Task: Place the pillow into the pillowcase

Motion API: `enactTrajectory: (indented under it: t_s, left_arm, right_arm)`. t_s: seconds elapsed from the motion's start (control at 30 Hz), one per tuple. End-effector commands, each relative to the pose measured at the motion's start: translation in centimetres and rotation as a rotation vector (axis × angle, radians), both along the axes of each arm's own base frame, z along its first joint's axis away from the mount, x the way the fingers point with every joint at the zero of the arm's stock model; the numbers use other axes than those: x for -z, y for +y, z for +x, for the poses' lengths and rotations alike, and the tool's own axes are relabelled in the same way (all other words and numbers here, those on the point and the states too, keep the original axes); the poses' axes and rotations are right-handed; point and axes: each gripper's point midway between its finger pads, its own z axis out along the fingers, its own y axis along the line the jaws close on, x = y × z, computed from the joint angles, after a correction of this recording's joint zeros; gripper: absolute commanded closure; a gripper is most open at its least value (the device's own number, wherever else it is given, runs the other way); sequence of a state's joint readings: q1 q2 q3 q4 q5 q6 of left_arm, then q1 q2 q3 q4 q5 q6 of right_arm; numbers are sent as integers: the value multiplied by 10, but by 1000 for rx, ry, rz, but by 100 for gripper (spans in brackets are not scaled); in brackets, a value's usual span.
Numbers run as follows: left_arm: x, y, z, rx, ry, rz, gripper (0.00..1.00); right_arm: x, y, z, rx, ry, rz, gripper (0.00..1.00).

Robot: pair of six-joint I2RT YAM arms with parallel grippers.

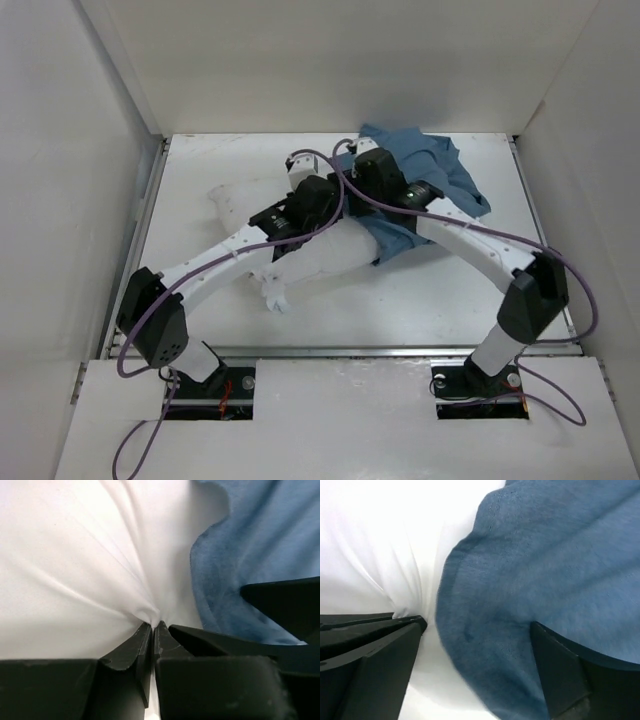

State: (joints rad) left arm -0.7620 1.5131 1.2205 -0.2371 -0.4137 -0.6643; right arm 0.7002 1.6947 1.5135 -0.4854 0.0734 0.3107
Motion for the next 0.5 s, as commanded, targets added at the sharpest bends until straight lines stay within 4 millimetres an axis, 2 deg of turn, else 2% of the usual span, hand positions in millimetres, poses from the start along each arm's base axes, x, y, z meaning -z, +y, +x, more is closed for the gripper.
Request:
enactTrajectory:
  t_s: [0.0, 0.03, 0.07, 0.1, 0.13, 0.17, 0.2, 0.23, 0.27, 0.3, 0.33, 0.37, 0.43, 0.47]
  left_arm:
    - [-14, -14, 13, -19, -63, -89, 100]
    - [-11, -13, 11, -25, -50, -88, 100]
    - [0, -8, 8, -33, -20, -51, 100]
    - [-9, -5, 11, -49, -31, -44, 94]
    - [-10, -2, 10, -59, -26, -29, 82]
    - [-6, -1, 5, -43, -17, 10, 70]
    - [-11, 6, 9, -65, -43, 47, 37]
    - [-16, 4, 8, -51, -60, 69, 26]
    - [-24, 6, 6, -49, -80, 86, 19]
    - [-37, 12, 5, -70, -107, 111, 2]
    - [-41, 7, 2, -44, -117, 123, 0]
    - [-49, 12, 1, -55, -131, 132, 0]
    - [-69, 13, -3, -44, -167, 129, 0]
    - [-69, 14, -3, -32, -170, 150, 0]
  right_arm:
    - [-108, -1, -46, -91, -164, 213, 0]
    - [-105, -12, -48, -59, -165, 208, 0]
    - [-121, -27, -58, -33, -197, 231, 0]
    - [-122, -36, -63, -1, -192, 238, 0]
    - [-112, -53, -63, 80, -190, 205, 0]
    - [-120, -69, -70, 130, -208, 216, 0]
    - [-111, -81, -76, 186, -173, 204, 0]
    - [-106, -100, -74, 269, -178, 181, 0]
    - [-90, -109, -79, 304, -146, 158, 0]
    - [-85, -121, -86, 352, -122, 167, 0]
    - [-78, -127, -87, 375, -107, 173, 0]
    - [-55, -140, -89, 420, -66, 147, 0]
    - [-41, -148, -92, 460, -21, 185, 0]
    - [-28, -159, -88, 511, 6, 182, 0]
